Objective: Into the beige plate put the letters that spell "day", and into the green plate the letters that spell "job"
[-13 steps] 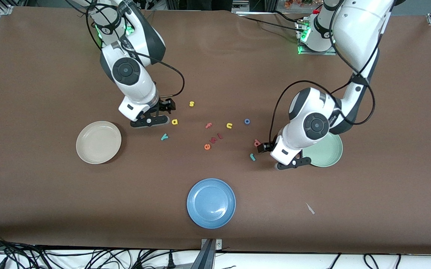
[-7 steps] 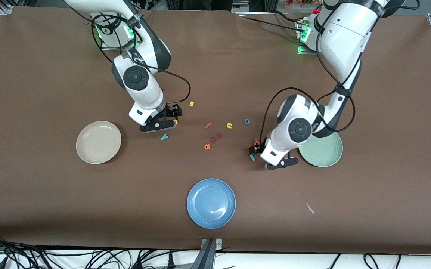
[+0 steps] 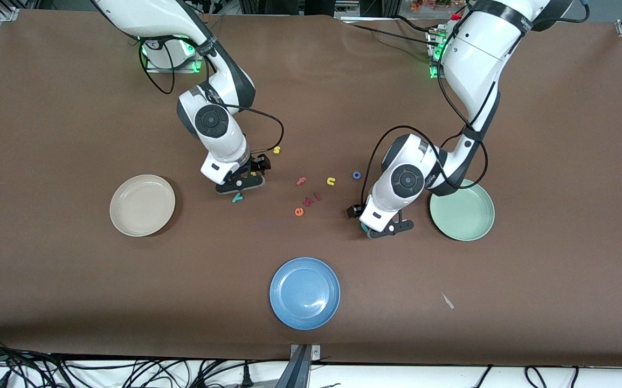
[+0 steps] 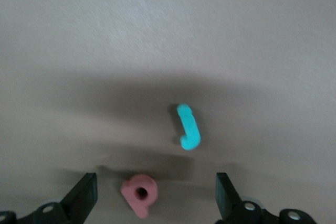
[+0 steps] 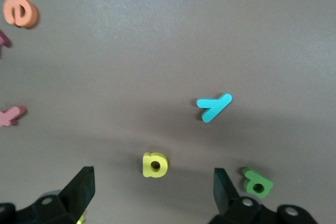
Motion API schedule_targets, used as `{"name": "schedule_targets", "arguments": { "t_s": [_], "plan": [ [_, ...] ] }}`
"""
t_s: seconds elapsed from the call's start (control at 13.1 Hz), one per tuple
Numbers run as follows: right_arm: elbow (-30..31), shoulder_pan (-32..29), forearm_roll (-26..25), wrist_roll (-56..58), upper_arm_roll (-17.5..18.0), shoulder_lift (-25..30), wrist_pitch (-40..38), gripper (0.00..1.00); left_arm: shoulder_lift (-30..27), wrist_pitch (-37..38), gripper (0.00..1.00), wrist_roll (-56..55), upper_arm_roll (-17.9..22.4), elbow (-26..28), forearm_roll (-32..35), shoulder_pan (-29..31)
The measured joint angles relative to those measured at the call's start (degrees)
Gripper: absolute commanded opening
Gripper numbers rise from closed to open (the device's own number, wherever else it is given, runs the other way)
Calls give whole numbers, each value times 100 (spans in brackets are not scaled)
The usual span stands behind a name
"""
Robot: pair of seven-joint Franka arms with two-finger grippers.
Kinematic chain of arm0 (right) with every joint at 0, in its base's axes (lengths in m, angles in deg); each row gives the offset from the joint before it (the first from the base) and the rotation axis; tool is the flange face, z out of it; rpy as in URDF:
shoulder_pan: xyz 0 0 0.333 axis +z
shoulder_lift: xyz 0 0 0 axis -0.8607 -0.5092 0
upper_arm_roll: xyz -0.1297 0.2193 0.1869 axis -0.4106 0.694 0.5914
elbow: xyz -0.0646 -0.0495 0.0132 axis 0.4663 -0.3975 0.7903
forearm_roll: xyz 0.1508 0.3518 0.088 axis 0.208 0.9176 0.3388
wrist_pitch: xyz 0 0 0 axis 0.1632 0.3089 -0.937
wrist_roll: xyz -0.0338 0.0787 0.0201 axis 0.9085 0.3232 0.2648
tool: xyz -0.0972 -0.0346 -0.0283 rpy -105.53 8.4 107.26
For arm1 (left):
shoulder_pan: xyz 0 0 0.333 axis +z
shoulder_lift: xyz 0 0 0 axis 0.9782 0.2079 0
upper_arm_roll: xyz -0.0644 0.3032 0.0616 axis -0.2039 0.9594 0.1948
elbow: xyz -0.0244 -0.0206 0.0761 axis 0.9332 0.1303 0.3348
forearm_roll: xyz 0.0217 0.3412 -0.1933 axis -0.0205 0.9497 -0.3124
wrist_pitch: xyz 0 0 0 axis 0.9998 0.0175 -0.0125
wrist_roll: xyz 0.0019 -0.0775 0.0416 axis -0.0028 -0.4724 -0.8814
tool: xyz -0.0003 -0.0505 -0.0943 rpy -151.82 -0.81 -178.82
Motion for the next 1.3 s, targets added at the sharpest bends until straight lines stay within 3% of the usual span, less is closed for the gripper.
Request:
{"name": "schedule_targets", "arguments": {
  "t_s": [0.23, 0.69, 0.92, 1.07, 1.15, 1.3],
  "plan": [
    [10, 1, -263, 0, 0, -132, 32, 99, 4, 1, 76, -167, 1, 25, 137, -16],
    [11, 2, -313, -117, 0, -321, 217, 96, 2, 9, 75, -201, -5, 105, 142, -17],
    [13, 38, -313, -370, 0, -422, 352, 92, 1, 29, 53, -213, -18, 105, 142, -17],
    [24, 54, -313, -409, 0, -455, 359, 85, -2, 50, 35, -219, -18, 105, 143, -17],
    [34, 54, -313, -410, 0, -461, 359, 82, -19, 75, 30, -222, -18, 105, 150, -16],
    [49, 57, -313, -412, 0, -462, 359, 77, -29, 82, 28, -226, -26, 108, 152, -18]
  ]
}}
